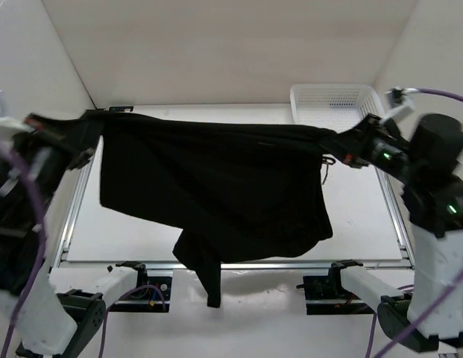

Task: Fold and stack the shorts
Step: Flatten the shorts out

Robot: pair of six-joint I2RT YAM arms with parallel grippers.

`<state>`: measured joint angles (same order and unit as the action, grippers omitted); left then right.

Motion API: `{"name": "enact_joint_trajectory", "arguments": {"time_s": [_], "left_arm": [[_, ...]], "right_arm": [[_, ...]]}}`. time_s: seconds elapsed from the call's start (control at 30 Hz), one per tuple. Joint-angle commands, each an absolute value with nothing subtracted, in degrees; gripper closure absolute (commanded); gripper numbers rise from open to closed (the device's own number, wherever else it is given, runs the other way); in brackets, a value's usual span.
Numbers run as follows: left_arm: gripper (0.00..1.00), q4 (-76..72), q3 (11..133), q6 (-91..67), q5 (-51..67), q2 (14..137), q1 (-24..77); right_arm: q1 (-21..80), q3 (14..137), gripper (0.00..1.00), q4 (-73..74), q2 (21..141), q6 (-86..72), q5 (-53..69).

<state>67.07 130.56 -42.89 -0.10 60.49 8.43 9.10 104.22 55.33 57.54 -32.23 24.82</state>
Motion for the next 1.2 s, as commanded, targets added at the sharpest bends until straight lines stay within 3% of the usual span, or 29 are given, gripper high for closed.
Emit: {"name": "enact_joint_trajectory", "arguments": {"time_s": [0.0, 0.2, 0.37, 0.4, 0.43, 0.53, 0.6, 0.63, 0.67, 0.77, 0.83, 0.87, 0.93, 1.03, 1.17], "left_arm": [[0.9, 62.4, 118.9, -40.3, -12.5, 63.1, 7.2], [0.9, 57.7, 103.0, -37.9, -11.3, 74.9, 6.7], [0.9, 54.0, 101.4, -37.4, -9.5, 90.8, 4.7], [0.9, 54.0, 104.0, -36.8, -8.8, 93.6, 4.1], [0.9, 54.0, 105.8, -36.8, -7.7, 96.1, 4.1], [0.9, 54.0, 112.7, -36.1, -6.4, 104.7, 3.6], [0.9, 54.6, 115.8, -36.1, -5.7, 108.9, 3.6], [0.9, 54.6, 117.8, -35.6, -5.2, 109.9, 3.6], [0.9, 54.6, 118.8, -35.6, -5.2, 111.0, 3.6], [0.89, 54.6, 124.2, -35.1, -3.4, 115.9, 2.1], [0.75, 55.2, 128.9, -34.0, -1.5, 121.6, 0.5], [0.36, 56.2, 135.5, -33.0, 1.5, 123.7, -0.2], [0.03, 61.0, 142.0, -32.3, 3.4, 128.9, -0.7], [0.0, 63.5, 142.5, -32.3, 2.7, 128.2, -2.4], [0.0, 60.7, 123.3, -31.8, -0.8, 113.8, -3.6]], "right_arm": [[7.9, 92.4, 1.0, 52.4, 64.6, -29.6, 16.2], [9.0, 86.0, 1.0, 40.9, 84.3, -29.0, 18.3], [14.2, 99.1, 1.0, 39.6, 104.5, -26.3, 11.4], [15.3, 102.1, 0.92, 40.2, 107.4, -25.8, 11.4], [15.3, 107.7, 0.7, 40.7, 109.9, -25.8, 10.3], [15.8, 114.2, 0.68, 42.2, 117.7, -27.2, 10.3], [15.8, 116.4, 0.41, 42.2, 119.4, -27.7, 10.9], [15.8, 116.4, 0.22, 42.2, 119.4, -27.7, 10.9], [15.8, 115.4, 0.17, 42.2, 118.2, -27.7, 9.8], [15.8, 110.4, 0.15, 40.3, 114.1, -27.7, 6.3], [15.8, 107.7, 0.16, 39.6, 110.5, -27.7, 4.8], [15.8, 106.4, 0.18, 39.0, 109.3, -27.7, 4.8], [15.8, 102.3, 0.24, 39.0, 105.9, -27.1, 4.8], [16.3, 94.0, 0.36, 38.3, 101.0, -27.1, 5.9], [16.3, 82.5, 0.49, 37.0, 96.5, -27.1, 7.2]]}}
